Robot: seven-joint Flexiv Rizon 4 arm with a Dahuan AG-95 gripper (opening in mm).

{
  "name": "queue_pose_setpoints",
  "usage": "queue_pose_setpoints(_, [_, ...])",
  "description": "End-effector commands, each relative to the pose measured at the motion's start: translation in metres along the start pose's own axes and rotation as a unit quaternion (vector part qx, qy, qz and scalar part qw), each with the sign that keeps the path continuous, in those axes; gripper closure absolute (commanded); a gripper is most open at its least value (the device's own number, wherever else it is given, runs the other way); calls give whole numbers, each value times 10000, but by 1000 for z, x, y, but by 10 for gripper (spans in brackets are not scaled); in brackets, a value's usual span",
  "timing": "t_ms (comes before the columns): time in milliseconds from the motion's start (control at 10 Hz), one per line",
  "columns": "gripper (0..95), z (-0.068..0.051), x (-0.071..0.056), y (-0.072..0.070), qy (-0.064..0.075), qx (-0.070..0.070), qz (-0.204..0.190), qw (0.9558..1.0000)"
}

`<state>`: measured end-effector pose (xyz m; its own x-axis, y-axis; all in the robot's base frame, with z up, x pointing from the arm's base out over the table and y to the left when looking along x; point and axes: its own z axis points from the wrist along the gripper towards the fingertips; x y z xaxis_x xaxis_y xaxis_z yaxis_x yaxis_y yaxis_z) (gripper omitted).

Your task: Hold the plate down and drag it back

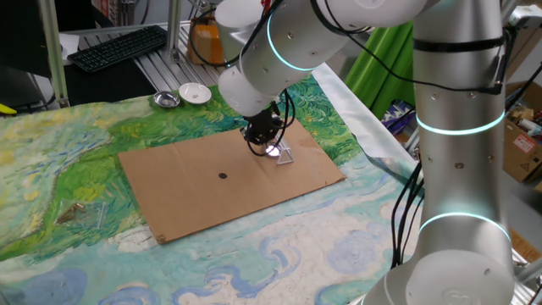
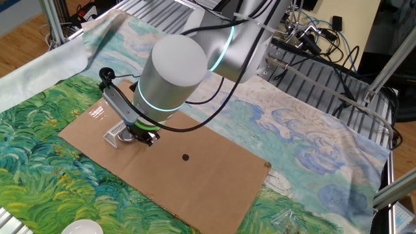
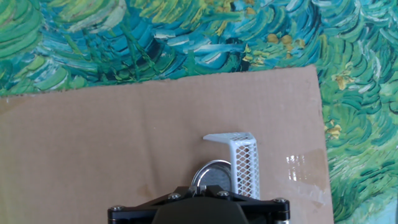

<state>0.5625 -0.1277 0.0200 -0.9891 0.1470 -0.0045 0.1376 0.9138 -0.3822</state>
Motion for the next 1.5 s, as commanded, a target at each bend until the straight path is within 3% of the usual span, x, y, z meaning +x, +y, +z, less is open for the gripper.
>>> queue_pose_setpoints(100, [950,-1,2,-2,9,16,-27,10000])
queue_pose_setpoints(1500, [950,3,2,-3,10,298,-98,9995])
